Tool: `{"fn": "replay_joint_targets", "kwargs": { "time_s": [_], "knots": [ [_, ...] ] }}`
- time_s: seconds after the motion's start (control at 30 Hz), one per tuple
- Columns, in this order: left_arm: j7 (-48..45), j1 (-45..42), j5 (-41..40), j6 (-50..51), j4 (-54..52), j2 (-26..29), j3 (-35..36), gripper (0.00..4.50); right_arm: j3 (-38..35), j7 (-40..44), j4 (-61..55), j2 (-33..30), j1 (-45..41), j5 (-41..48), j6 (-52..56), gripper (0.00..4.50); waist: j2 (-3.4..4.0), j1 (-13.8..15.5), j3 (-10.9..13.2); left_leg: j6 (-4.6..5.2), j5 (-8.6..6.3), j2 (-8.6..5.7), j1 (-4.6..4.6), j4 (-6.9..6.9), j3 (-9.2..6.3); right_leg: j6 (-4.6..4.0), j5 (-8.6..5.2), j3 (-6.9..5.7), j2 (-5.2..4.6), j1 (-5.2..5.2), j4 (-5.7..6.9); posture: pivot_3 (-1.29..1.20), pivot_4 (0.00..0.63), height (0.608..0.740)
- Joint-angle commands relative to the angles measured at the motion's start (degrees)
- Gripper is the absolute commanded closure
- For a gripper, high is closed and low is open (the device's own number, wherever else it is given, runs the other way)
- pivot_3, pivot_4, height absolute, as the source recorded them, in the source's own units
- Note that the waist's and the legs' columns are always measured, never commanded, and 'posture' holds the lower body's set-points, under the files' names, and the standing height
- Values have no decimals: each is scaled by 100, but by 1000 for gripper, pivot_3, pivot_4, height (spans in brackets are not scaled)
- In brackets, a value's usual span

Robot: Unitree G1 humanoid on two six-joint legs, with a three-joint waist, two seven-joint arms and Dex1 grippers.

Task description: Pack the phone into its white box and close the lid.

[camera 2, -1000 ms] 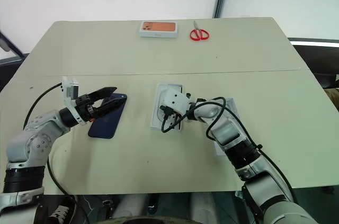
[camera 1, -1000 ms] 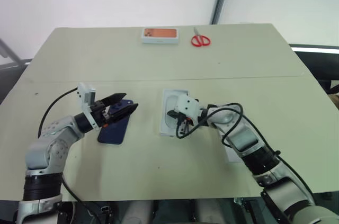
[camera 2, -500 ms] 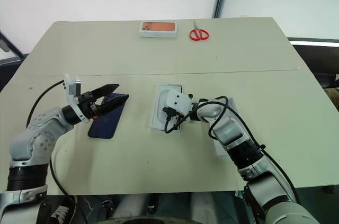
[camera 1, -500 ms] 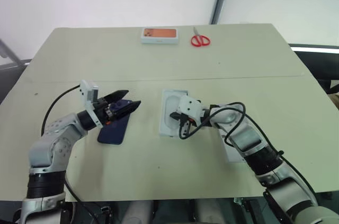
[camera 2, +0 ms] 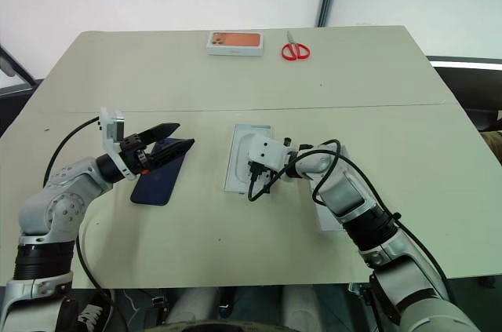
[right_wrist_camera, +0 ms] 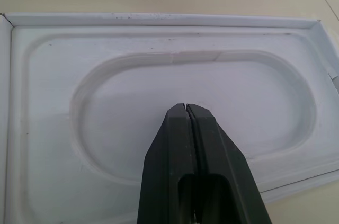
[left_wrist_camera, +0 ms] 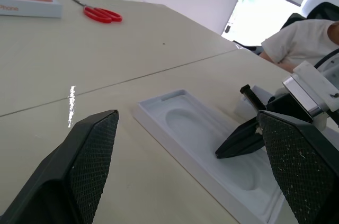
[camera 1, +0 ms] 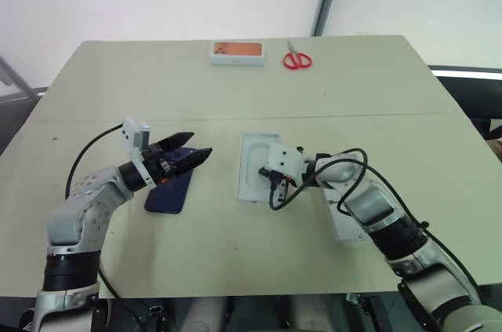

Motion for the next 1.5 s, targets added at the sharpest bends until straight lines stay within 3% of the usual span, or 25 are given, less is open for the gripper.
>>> {"fn": "replay_joint_targets", "kwargs": {
  "time_s": [0.03, 0.3, 0.5, 0.73, 0.9, 1.17, 1.5],
  "knots": [
    [6, -55, -133, 3, -64, 46, 93, 70, -118, -14, -212, 220, -11, 200, 130, 4455, 0, -8, 0, 0, 0, 0, 0, -1, 0, 0, 0, 0, 0, 1, 0, 0, 150, 740],
    [198, -159, -333, 658, 189, 312, 250, 70, -536, -315, -233, 600, -169, 482, 20, 4455, 0, -19, 1, 0, 0, 1, -2, -2, 0, 0, 0, 1, 2, -5, 1, 0, 150, 740],
    [259, -275, -741, 1710, 823, 1083, 780, 70, -598, -474, -245, 1109, -408, 743, -28, 4455, 0, -62, 2, -1, 0, 4, -2, -5, -1, 0, 0, 2, 6, -14, 3, 0, 150, 740],
    [-8, -311, -875, 3106, 1798, 1976, 716, 70, 501, -978, 834, 2007, -943, -170, -369, 4455, 1, -150, 2, -4, 2, 3, -1, -11, 1, 0, -1, 8, 8, -39, 19, 0, 150, 740],
    [-428, -184, -599, 3091, 1943, 2206, 284, 70, 998, -820, 1696, 2543, -1426, -429, -3, 4455, 1, -158, 2, -9, 4, 2, -3, -11, -1, -2, -2, 11, 8, -49, 36, 0, 150, 740],
    [-519, -435, 12, 2842, 2524, 2007, -387, 70, 1230, -639, 2006, 2764, -1573, -598, 379, 4455, 11, -149, -7, -16, 8, 2, 5, -14, -3, -2, -2, 13, 8, -47, 40, 0, 150, 740],
    [-677, -583, 17, 3635, 2312, 1474, -1023, 70, 1116, -700, 1986, 2829, -1531, -671, 544, 4455, 49, -80, -45, -11, 5, -6, 21, -14, -2, -2, -2, 14, 2, -30, 41, 0, 150, 740]
  ]
}}
